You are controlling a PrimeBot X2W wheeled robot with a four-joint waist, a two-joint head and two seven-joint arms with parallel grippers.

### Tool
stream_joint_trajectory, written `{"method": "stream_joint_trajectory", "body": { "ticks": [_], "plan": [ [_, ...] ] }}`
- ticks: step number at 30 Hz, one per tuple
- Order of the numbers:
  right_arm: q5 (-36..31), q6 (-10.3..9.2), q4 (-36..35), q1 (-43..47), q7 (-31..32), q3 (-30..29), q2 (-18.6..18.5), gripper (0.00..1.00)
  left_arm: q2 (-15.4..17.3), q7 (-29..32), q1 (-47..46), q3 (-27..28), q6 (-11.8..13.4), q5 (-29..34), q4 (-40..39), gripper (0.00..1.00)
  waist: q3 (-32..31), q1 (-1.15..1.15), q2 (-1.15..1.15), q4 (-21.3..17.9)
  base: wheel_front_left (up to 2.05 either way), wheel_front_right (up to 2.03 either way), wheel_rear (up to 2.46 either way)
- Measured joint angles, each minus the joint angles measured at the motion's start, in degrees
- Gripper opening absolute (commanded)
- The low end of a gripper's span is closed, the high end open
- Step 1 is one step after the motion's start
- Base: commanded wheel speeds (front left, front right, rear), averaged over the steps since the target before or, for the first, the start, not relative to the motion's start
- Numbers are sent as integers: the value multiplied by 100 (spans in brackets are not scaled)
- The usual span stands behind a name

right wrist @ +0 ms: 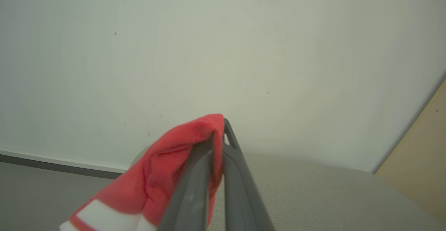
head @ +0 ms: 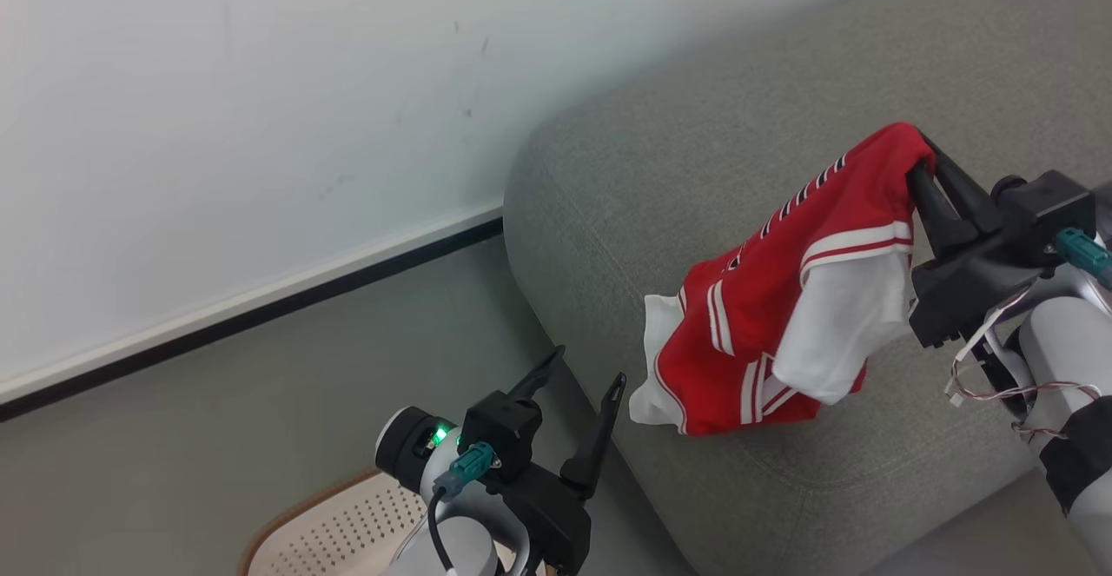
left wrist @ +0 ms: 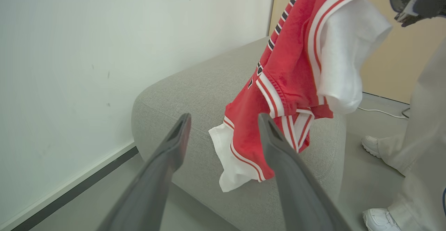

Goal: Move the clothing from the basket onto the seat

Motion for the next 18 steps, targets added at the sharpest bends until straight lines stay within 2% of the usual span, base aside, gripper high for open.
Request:
{"method": "stream_joint_trajectory", "body": {
  "ticks": [10,18],
  "plan": [
    [36,1,-203,-621,8,-118,-119,0,19,0,-87,-87,2,253,-245,100,488,0,0,47,0,0,0],
    [211,1,-307,-1647,235,-283,-193,0,309,-1,-275,-74,53,487,-655,100,1043,1,1,206,0,0,0]
  ]
}}
